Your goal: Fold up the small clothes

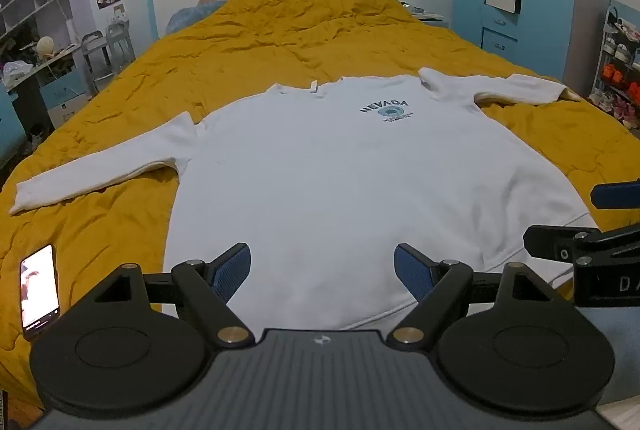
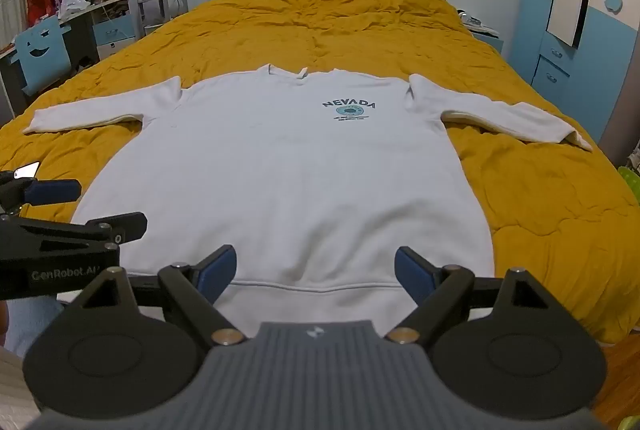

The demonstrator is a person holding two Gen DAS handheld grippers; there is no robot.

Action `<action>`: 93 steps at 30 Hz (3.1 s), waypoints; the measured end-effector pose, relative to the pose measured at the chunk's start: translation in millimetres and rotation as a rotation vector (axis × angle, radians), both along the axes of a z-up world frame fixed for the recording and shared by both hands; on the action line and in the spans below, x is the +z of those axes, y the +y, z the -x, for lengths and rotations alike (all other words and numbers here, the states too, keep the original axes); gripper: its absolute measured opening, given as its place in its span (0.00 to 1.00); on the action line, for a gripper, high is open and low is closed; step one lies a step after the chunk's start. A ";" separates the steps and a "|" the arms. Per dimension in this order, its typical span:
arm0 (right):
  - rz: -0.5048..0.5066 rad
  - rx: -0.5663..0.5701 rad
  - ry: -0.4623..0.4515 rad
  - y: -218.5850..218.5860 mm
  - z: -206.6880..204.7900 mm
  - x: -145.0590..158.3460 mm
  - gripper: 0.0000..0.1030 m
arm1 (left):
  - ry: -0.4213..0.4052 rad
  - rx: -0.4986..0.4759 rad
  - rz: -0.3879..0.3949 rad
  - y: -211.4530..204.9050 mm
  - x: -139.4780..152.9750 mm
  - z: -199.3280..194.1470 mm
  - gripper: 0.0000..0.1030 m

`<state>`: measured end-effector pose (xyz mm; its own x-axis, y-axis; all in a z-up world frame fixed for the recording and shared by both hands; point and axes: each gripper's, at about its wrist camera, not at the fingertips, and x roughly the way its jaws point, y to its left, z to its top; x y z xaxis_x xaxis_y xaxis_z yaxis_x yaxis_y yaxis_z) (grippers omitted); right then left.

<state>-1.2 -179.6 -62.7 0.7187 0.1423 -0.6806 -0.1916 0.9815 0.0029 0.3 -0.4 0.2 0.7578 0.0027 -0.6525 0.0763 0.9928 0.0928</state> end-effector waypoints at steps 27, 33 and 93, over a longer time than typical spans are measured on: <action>-0.002 -0.002 0.000 0.5 2.5 1.1 0.80 | -0.075 0.029 -0.004 3.4 7.8 5.7 0.89; -0.003 -0.005 -0.001 -3.6 2.4 2.2 0.80 | -0.081 0.032 -0.005 5.1 9.2 6.2 0.89; 0.005 -0.005 -0.002 -0.2 -1.8 -2.4 0.80 | -0.068 0.030 -0.003 17.4 7.5 4.5 0.89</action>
